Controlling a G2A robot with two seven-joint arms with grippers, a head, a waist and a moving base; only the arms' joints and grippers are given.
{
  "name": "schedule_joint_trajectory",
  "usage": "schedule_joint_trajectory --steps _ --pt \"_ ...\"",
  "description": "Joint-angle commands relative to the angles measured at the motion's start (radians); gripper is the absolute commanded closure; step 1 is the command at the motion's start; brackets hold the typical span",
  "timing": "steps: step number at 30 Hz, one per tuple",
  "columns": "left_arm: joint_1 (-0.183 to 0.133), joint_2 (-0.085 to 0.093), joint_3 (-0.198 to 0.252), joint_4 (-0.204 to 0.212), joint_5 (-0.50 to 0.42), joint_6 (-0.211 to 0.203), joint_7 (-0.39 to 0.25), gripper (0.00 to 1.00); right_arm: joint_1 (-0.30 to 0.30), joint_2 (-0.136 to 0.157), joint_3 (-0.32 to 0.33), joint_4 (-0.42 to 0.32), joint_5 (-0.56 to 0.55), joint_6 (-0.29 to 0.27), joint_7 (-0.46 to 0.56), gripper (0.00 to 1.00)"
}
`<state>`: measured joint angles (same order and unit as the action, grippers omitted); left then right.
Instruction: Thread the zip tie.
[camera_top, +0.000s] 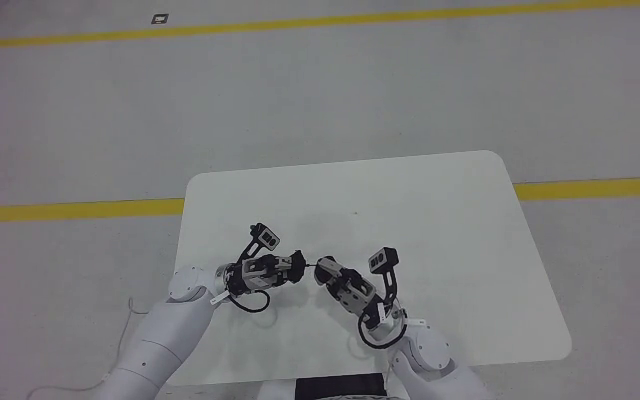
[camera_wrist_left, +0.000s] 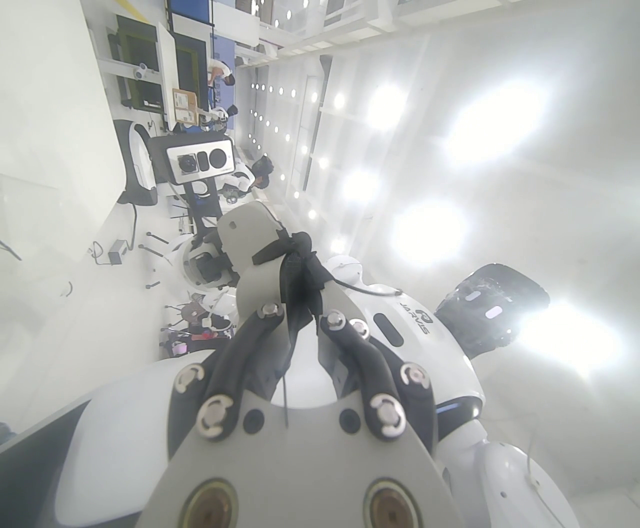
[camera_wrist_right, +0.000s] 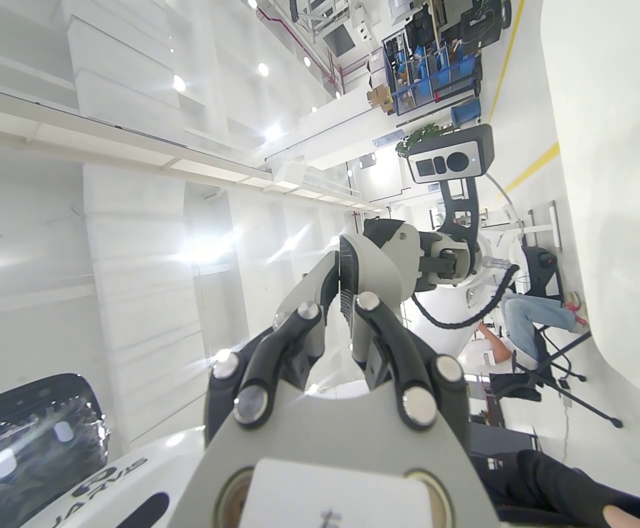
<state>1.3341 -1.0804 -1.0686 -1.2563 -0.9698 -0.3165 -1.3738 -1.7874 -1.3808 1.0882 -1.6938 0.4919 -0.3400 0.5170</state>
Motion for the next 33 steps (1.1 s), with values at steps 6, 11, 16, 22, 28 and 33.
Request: schedule_joint_trajectory --steps 6,11,16,22,28,33 --pt "0.000 0.000 0.000 0.000 0.000 0.000 0.000 1.00 -0.007 -0.002 0.018 -0.006 0.003 0.000 0.009 1.00" --pt "0.000 0.000 0.000 0.000 0.000 0.000 0.000 1.00 -0.013 -0.003 0.033 -0.009 0.007 0.000 0.009 1.00" --pt "0.000 0.000 0.000 0.000 0.000 0.000 0.000 1.00 -0.016 -0.005 0.046 -0.008 0.014 0.000 0.016 1.00" --pt "0.000 0.000 0.000 0.000 0.000 0.000 0.000 1.00 -0.019 -0.007 0.060 -0.003 0.031 0.000 0.028 1.00" --pt "0.000 0.000 0.000 0.000 0.000 0.000 0.000 1.00 -0.021 -0.011 0.068 0.003 0.041 0.000 0.036 1.00" --pt "0.000 0.000 0.000 0.000 0.000 0.000 0.000 1.00 -0.022 -0.014 0.078 0.008 0.048 0.000 0.038 1.00"
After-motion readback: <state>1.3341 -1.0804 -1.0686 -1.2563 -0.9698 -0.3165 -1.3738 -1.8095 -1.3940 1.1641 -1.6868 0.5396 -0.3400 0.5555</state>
